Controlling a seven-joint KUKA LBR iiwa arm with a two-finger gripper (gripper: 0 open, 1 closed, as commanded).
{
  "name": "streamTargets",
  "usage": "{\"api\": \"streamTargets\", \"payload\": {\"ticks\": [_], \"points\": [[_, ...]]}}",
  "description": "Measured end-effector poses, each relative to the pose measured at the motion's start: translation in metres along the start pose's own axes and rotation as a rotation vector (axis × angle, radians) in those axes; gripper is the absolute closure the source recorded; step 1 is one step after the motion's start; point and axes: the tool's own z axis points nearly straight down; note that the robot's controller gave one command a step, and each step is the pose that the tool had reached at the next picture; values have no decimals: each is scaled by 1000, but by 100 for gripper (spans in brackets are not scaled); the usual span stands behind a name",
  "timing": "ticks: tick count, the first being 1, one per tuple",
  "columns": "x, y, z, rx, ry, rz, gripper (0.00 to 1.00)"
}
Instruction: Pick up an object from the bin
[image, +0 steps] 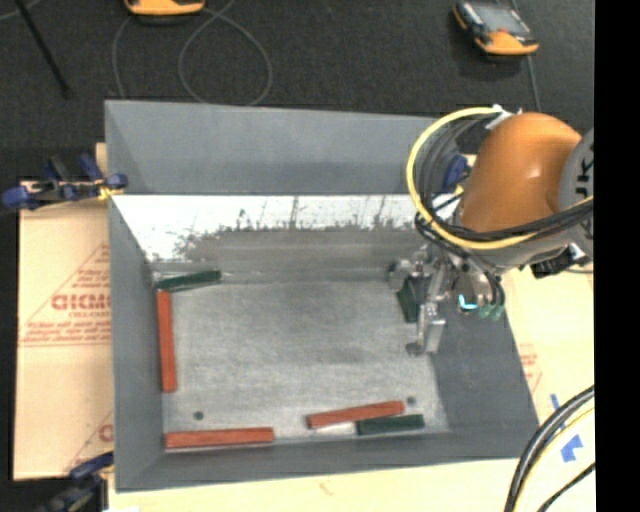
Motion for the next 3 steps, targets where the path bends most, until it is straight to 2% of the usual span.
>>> {"api": "streamTargets", "payload": {"ticks": [1, 2, 3], "points": [[18, -70, 43, 2, -2, -68, 0], [70, -54, 140, -3, -4, -80, 0], [82, -7, 135, 1, -21, -45, 0]]}}
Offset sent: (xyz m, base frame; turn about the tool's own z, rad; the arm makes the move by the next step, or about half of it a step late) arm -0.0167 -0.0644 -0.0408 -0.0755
